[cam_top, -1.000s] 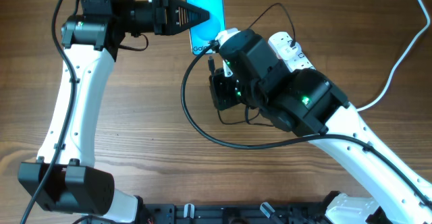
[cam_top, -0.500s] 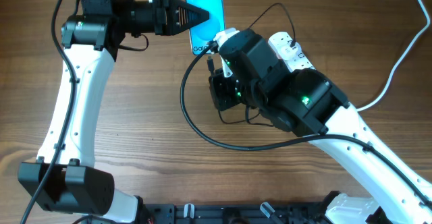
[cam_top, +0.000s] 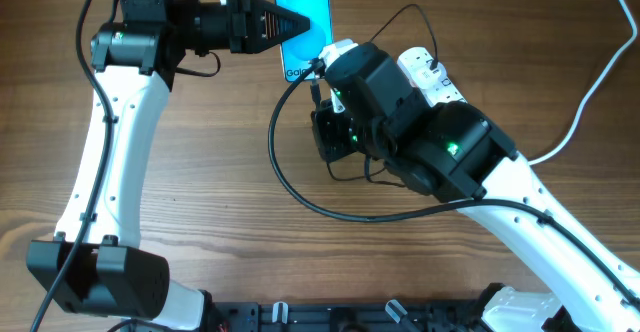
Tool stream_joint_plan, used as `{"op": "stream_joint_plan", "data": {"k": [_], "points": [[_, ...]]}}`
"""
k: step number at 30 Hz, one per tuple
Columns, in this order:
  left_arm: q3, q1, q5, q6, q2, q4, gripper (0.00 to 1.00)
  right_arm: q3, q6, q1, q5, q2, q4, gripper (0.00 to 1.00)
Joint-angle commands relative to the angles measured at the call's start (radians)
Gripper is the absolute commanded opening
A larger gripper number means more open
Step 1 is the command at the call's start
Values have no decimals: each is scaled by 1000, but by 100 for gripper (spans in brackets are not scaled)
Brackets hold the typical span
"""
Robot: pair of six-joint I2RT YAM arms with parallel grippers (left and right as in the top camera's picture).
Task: Plug charger to phone and switch on socket
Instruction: 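Push the USB-C plug up into the phone's bottom port with the right gripper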
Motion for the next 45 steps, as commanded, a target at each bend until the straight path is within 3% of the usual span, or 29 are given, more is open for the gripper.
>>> {"op": "stream_joint_plan", "data": {"k": [1,45], "points": [[1,2,17,24,-2,0,4,33,-19,-3,24,1,10,5],[1,2,16,25,-2,-11,4,33,-23,-3,-5,17,39,5]]}}
